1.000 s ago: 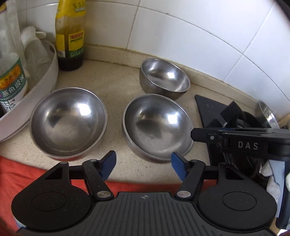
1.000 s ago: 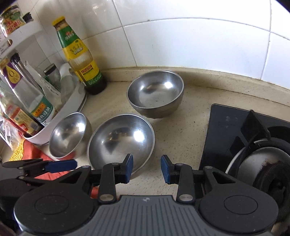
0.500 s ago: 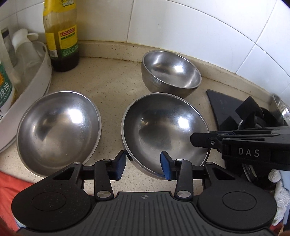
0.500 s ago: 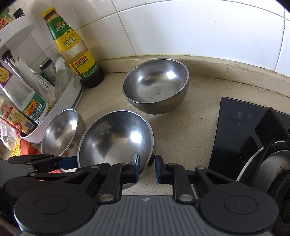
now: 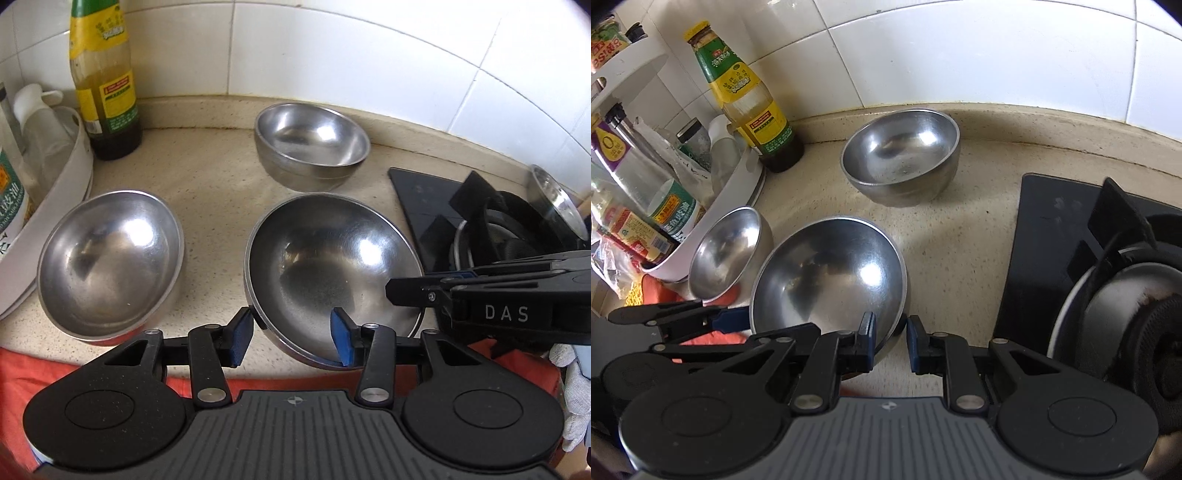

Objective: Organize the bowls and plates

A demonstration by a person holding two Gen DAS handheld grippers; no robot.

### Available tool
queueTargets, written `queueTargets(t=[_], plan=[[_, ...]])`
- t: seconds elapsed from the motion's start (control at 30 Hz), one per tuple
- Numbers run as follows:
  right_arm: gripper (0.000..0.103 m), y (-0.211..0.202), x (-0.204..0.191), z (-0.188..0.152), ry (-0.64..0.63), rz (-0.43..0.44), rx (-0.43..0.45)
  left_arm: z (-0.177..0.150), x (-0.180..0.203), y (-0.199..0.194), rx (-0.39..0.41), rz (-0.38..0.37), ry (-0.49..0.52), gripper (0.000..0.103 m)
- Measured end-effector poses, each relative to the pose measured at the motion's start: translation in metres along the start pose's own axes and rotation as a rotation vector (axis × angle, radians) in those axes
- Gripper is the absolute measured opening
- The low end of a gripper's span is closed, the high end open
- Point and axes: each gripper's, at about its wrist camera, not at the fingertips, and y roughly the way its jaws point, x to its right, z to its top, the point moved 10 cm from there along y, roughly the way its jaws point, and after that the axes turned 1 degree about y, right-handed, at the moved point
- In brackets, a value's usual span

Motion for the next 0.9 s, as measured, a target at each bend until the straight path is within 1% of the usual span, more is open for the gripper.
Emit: queueTargets(t=[0.23, 0.33, 0.4, 0.43, 0.53, 0.6, 0.63, 0.73, 0.9], plan=[[0.021, -0.015, 0.003, -0.014, 0.01, -0.008, -0.005, -0.009, 0.016, -0.004, 0.001, -0.019, 0.042, 0.058], [0.021, -0.012, 0.005, -0.018, 0.014, -0.013, -0.016, -0.015, 0.018, 0.003, -0.02, -0.02, 0.049, 0.058], [0.023, -0.005, 0.006, -0.021, 0.025, -0.014, -0.033, -0.02, 0.016, 0.006, -0.036, -0.012, 0.052, 0.057], [0.024, -0.004, 0.006, -0.021, 0.032, -0.006, -0.025, -0.021, 0.016, 0.007, -0.036, -0.004, 0.053, 0.057], [0.025, -0.002, 0.004, -0.021, 0.017, -0.007, -0.014, -0.019, 0.014, 0.001, -0.007, 0.017, 0.059, 0.059], [0.025, -0.003, 0.005, -0.021, 0.013, -0.009, -0.015, -0.016, 0.013, -0.004, 0.016, 0.026, 0.058, 0.066], [0.025, -0.004, 0.006, -0.02, 0.013, -0.012, -0.014, -0.015, 0.012, -0.006, 0.023, 0.029, 0.057, 0.067], [0.027, -0.008, 0.01, -0.02, 0.025, -0.015, -0.006, -0.013, 0.01, -0.01, 0.039, 0.042, 0.056, 0.068], [0.027, -0.016, 0.013, -0.017, 0.033, -0.028, 0.015, -0.013, 0.006, -0.017, 0.053, 0.063, 0.064, 0.069]])
